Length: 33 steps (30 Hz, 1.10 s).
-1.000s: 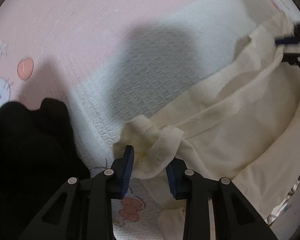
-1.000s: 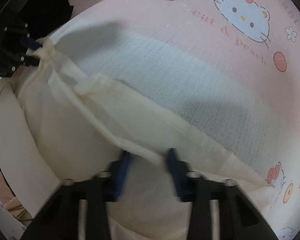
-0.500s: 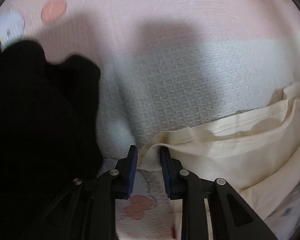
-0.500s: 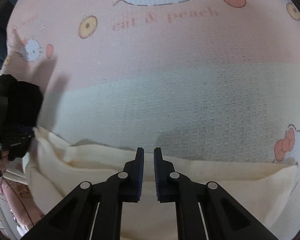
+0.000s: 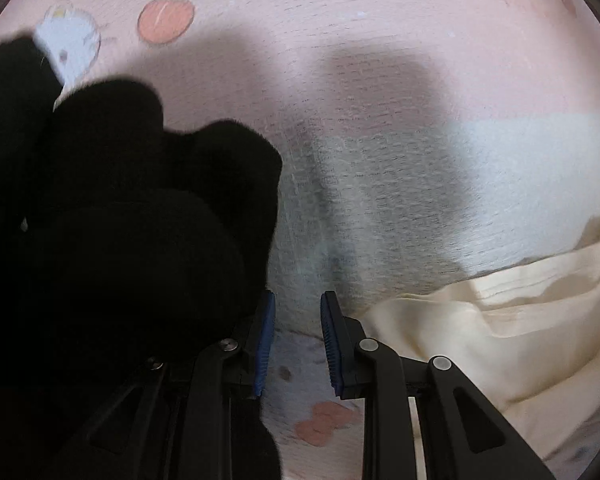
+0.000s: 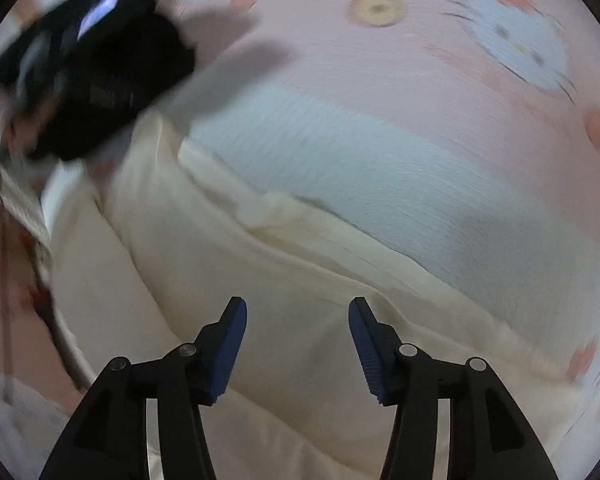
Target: Fold clothes
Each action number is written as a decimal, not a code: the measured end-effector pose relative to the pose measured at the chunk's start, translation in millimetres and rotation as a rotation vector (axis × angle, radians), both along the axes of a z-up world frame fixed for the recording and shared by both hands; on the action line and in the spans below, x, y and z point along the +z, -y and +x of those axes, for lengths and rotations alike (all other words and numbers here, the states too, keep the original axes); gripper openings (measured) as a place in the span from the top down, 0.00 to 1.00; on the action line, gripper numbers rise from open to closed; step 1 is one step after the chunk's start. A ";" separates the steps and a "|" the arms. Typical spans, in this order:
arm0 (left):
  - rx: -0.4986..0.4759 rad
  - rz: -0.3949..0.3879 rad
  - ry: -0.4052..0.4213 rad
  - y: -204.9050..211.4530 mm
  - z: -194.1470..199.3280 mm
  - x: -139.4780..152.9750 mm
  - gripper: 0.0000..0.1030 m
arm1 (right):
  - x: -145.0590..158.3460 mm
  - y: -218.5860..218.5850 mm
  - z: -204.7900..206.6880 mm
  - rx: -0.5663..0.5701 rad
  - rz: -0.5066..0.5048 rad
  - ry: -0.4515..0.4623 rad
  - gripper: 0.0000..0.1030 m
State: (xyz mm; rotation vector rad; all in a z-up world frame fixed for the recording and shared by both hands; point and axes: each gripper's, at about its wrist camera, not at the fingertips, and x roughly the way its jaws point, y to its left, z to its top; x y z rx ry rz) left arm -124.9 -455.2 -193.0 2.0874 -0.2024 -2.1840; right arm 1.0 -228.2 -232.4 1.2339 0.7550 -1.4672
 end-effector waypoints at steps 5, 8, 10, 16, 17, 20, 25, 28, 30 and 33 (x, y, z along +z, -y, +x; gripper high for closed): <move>-0.137 0.053 -0.006 -30.4 12.6 21.7 0.79 | -7.8 12.0 12.1 0.110 0.048 -0.119 0.49; -0.244 0.119 0.028 -53.2 22.2 23.4 0.79 | -8.1 15.0 15.0 0.139 0.045 -0.137 0.49; -0.377 0.067 0.031 -76.1 32.2 21.0 0.77 | -11.5 17.9 17.9 0.160 0.055 -0.139 0.49; -0.605 -0.013 0.101 -130.0 50.7 -1.1 0.74 | -20.4 21.7 19.7 0.174 0.045 -0.112 0.49; -0.623 -0.020 0.103 -137.2 51.6 -3.4 0.74 | -20.9 22.2 18.7 0.166 0.036 -0.105 0.49; -0.662 -0.026 0.076 -158.9 52.6 -7.1 0.74 | -22.0 23.5 13.1 0.129 0.012 -0.098 0.59; -0.660 0.007 0.025 -185.7 50.6 -7.5 0.74 | -21.4 23.3 -9.7 0.032 -0.018 0.025 0.96; -0.631 0.034 0.032 -190.9 46.3 -8.3 0.74 | -25.1 22.4 -26.7 -0.048 -0.014 0.134 0.96; -0.612 0.051 0.037 -194.3 43.4 -8.9 0.74 | -26.6 21.2 -35.5 -0.067 -0.015 0.167 0.97; -0.584 0.078 0.044 -199.5 39.1 -9.7 0.74 | -27.1 21.5 -52.0 -0.088 -0.011 0.208 0.97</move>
